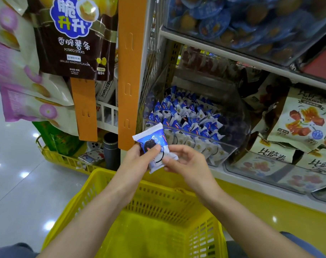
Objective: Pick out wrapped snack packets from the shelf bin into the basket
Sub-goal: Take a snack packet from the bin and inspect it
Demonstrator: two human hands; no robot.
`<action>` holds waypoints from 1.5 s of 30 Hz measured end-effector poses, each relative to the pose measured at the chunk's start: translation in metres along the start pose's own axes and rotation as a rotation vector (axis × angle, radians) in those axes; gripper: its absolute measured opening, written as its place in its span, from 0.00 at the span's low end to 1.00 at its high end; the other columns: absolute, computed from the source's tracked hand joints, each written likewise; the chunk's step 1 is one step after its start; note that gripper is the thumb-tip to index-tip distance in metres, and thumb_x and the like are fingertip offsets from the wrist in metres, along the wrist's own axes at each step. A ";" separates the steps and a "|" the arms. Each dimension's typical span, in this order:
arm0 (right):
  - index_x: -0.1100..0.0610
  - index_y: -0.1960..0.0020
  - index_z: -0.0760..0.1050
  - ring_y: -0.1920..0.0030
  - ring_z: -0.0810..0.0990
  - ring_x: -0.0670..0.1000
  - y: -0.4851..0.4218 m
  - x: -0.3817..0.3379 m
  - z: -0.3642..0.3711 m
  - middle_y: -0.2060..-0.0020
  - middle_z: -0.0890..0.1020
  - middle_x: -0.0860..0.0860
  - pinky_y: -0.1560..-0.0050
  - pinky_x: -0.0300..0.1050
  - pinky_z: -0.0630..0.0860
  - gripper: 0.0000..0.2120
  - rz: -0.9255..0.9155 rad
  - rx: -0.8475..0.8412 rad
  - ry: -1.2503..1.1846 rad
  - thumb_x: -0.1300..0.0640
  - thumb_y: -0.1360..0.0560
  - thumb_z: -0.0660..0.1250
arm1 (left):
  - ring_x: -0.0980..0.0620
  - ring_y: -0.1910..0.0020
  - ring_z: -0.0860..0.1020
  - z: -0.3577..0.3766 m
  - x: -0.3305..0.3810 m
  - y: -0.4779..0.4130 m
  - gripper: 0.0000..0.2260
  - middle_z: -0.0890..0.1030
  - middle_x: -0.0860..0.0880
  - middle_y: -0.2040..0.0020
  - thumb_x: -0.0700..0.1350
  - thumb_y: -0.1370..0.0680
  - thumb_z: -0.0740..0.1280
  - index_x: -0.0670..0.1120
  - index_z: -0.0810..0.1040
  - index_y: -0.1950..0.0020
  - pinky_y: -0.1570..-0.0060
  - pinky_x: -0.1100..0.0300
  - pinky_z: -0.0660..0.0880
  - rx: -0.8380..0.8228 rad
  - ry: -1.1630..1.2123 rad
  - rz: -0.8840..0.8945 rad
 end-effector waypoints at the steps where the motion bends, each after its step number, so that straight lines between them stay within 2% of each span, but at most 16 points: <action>1: 0.62 0.47 0.75 0.66 0.81 0.40 0.000 0.000 0.000 0.61 0.82 0.49 0.65 0.33 0.77 0.12 0.003 0.001 -0.019 0.70 0.29 0.68 | 0.48 0.46 0.81 -0.001 0.001 0.001 0.10 0.83 0.47 0.49 0.44 0.23 0.64 0.45 0.77 0.43 0.38 0.45 0.72 0.004 -0.013 0.016; 5: 0.47 0.49 0.76 0.58 0.81 0.44 0.004 -0.030 0.000 0.56 0.82 0.43 0.55 0.38 0.78 0.18 -0.242 0.014 0.417 0.68 0.29 0.70 | 0.50 0.48 0.81 -0.004 0.010 0.000 0.11 0.84 0.48 0.50 0.44 0.23 0.64 0.44 0.77 0.42 0.43 0.49 0.76 0.016 0.033 0.073; 7: 0.49 0.43 0.76 0.53 0.80 0.44 0.002 -0.053 0.001 0.51 0.80 0.45 0.51 0.35 0.76 0.18 -0.403 -0.016 0.629 0.65 0.29 0.70 | 0.51 0.47 0.81 -0.006 0.018 -0.002 0.11 0.83 0.48 0.48 0.45 0.23 0.64 0.45 0.77 0.42 0.44 0.52 0.76 0.011 0.051 0.101; 10: 0.51 0.42 0.75 0.52 0.77 0.37 -0.020 -0.083 -0.019 0.50 0.80 0.47 0.53 0.26 0.72 0.14 -0.503 0.051 0.686 0.61 0.26 0.68 | 0.50 0.48 0.80 -0.014 0.025 -0.006 0.09 0.82 0.45 0.48 0.46 0.24 0.65 0.47 0.77 0.44 0.44 0.52 0.76 0.036 0.064 0.126; 12: 0.52 0.42 0.75 0.55 0.76 0.36 -0.052 -0.090 -0.042 0.50 0.79 0.48 0.56 0.23 0.69 0.11 -0.420 0.193 0.758 0.57 0.24 0.65 | 0.58 0.59 0.79 -0.016 0.026 -0.007 0.09 0.80 0.48 0.55 0.45 0.24 0.65 0.48 0.76 0.44 0.52 0.58 0.75 0.052 0.064 0.142; 15: 0.58 0.39 0.74 0.50 0.75 0.44 -0.105 -0.073 -0.073 0.45 0.79 0.53 0.51 0.35 0.69 0.14 -0.150 0.273 0.895 0.54 0.22 0.63 | 0.66 0.69 0.75 -0.015 0.026 -0.009 0.11 0.79 0.53 0.56 0.45 0.24 0.66 0.48 0.74 0.43 0.58 0.64 0.70 0.068 0.039 0.157; 18: 0.63 0.42 0.76 0.44 0.77 0.55 -0.140 -0.047 -0.086 0.46 0.80 0.58 0.50 0.42 0.70 0.15 0.070 0.237 0.956 0.54 0.22 0.62 | 0.66 0.70 0.75 -0.016 0.026 -0.012 0.11 0.79 0.55 0.57 0.46 0.24 0.66 0.49 0.74 0.43 0.60 0.66 0.71 0.075 0.015 0.155; 21: 0.66 0.46 0.78 0.51 0.79 0.58 -0.157 -0.029 -0.092 0.52 0.81 0.61 0.50 0.48 0.74 0.16 0.177 0.221 1.047 0.52 0.23 0.65 | 0.66 0.67 0.76 -0.017 0.027 -0.013 0.13 0.81 0.56 0.55 0.47 0.25 0.67 0.50 0.74 0.41 0.63 0.70 0.73 0.065 0.020 0.156; 23: 0.65 0.51 0.80 0.63 0.78 0.55 -0.161 -0.026 -0.093 0.63 0.79 0.60 0.62 0.45 0.73 0.16 0.184 0.231 1.115 0.51 0.25 0.67 | 0.66 0.63 0.78 -0.017 0.027 -0.014 0.14 0.81 0.54 0.51 0.47 0.25 0.67 0.51 0.73 0.40 0.63 0.70 0.73 0.057 0.023 0.160; 26: 0.64 0.57 0.80 0.65 0.78 0.54 -0.162 -0.027 -0.091 0.66 0.80 0.59 0.69 0.42 0.68 0.15 0.194 0.259 1.215 0.50 0.28 0.70 | 0.66 0.60 0.79 -0.016 0.029 -0.014 0.16 0.82 0.54 0.49 0.47 0.26 0.67 0.51 0.73 0.38 0.62 0.68 0.74 0.047 0.024 0.165; 28: 0.64 0.55 0.80 0.64 0.79 0.53 -0.161 -0.029 -0.091 0.65 0.81 0.58 0.66 0.44 0.72 0.15 0.183 0.281 1.202 0.52 0.29 0.72 | 0.64 0.56 0.80 -0.016 0.030 -0.013 0.16 0.82 0.54 0.48 0.47 0.25 0.67 0.51 0.72 0.38 0.59 0.67 0.75 0.044 0.028 0.166; 30: 0.66 0.49 0.79 0.55 0.81 0.57 -0.160 -0.031 -0.093 0.55 0.82 0.61 0.54 0.49 0.77 0.15 0.169 0.307 1.102 0.55 0.30 0.73 | 0.64 0.54 0.80 -0.017 0.030 -0.012 0.15 0.82 0.55 0.48 0.47 0.25 0.67 0.53 0.73 0.39 0.60 0.69 0.76 0.050 0.032 0.161; 33: 0.63 0.44 0.78 0.47 0.80 0.56 -0.150 -0.044 -0.102 0.47 0.81 0.59 0.45 0.46 0.76 0.16 0.116 0.378 0.940 0.58 0.29 0.71 | 0.62 0.52 0.80 -0.021 0.027 -0.011 0.14 0.81 0.54 0.47 0.47 0.24 0.67 0.52 0.73 0.40 0.60 0.68 0.73 0.090 0.031 0.124; 38: 0.59 0.45 0.78 0.57 0.79 0.47 -0.106 -0.104 -0.100 0.58 0.82 0.50 0.57 0.35 0.75 0.13 -0.130 0.504 0.698 0.56 0.28 0.71 | 0.62 0.62 0.82 -0.023 0.021 -0.005 0.09 0.79 0.48 0.49 0.40 0.23 0.65 0.46 0.72 0.43 0.72 0.70 0.74 0.114 0.122 0.053; 42: 0.55 0.54 0.81 0.67 0.78 0.44 -0.062 -0.092 -0.046 0.65 0.84 0.47 0.66 0.36 0.73 0.04 0.053 0.139 0.334 0.57 0.29 0.71 | 0.60 0.66 0.78 -0.021 0.014 -0.004 0.07 0.78 0.50 0.55 0.48 0.21 0.61 0.46 0.72 0.46 0.65 0.65 0.74 0.114 0.096 -0.020; 45: 0.54 0.58 0.80 0.73 0.76 0.39 -0.028 -0.070 -0.006 0.69 0.83 0.45 0.74 0.30 0.70 0.01 0.138 -0.034 0.311 0.58 0.28 0.70 | 0.57 0.58 0.82 -0.003 0.015 0.001 0.19 0.83 0.51 0.54 0.62 0.26 0.57 0.53 0.75 0.44 0.52 0.57 0.75 -0.032 0.199 -0.026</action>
Point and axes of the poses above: each hand's wrist, its own y-axis away from the middle knuckle, its own z-axis out of the palm, x = y × z, the point moved 9 cm from there along -y, towards the middle knuckle
